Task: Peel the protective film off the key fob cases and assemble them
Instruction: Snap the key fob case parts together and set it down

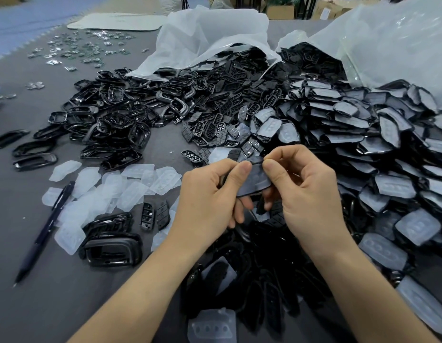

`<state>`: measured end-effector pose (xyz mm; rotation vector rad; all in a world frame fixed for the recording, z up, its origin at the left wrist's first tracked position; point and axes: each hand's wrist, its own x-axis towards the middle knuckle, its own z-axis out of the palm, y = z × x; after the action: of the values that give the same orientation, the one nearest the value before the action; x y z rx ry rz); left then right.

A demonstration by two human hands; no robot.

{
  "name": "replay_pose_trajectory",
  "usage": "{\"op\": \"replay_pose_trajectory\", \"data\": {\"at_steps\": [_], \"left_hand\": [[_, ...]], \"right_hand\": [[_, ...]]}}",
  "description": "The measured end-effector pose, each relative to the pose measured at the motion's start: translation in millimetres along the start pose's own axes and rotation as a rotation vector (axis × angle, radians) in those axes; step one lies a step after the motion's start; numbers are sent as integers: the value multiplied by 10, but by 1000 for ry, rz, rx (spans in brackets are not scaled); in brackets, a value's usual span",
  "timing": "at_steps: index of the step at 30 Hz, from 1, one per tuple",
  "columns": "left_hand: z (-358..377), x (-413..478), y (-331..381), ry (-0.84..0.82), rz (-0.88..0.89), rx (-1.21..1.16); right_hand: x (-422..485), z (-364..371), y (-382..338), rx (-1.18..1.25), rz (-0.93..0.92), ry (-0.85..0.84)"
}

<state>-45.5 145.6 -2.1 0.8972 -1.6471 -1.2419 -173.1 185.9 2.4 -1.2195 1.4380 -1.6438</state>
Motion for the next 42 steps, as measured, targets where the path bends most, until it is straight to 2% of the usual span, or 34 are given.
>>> {"op": "replay_pose_trajectory", "data": {"at_steps": [10, 20, 22, 25, 27, 29, 31, 34, 37, 39, 42], "left_hand": [[5, 33, -33, -56, -149, -100], [-47, 23, -29, -199, -175, -132], [-56, 13, -28, -185, -86, -21], [-103, 12, -25, -165, 253, 384], [-124, 43, -21, -156, 422, 459], [-115, 54, -13, -144, 472, 449], [-111, 44, -6, -132, 439, 399], [-91, 22, 19, -66, 277, 269], [-55, 45, 46, 7, 48, -120], [-45, 50, 35, -26, -93, -378], [-40, 54, 34, -114, -235, -554]], "right_hand": [[58, -55, 69, 54, 126, 19], [75, -116, 45, -112, 45, 31], [80, -130, 31, -137, 48, 38], [113, -194, 6, 16, 161, 65], [148, -235, -6, 143, 272, 70], [167, -250, -3, 211, 354, 51], [173, -250, -10, 246, 397, 15], [177, -270, -75, 350, 439, -65], [181, -313, -129, 442, 457, -146], [179, -327, -122, 477, 424, -198], [183, -319, -89, 499, 433, -190]]}}
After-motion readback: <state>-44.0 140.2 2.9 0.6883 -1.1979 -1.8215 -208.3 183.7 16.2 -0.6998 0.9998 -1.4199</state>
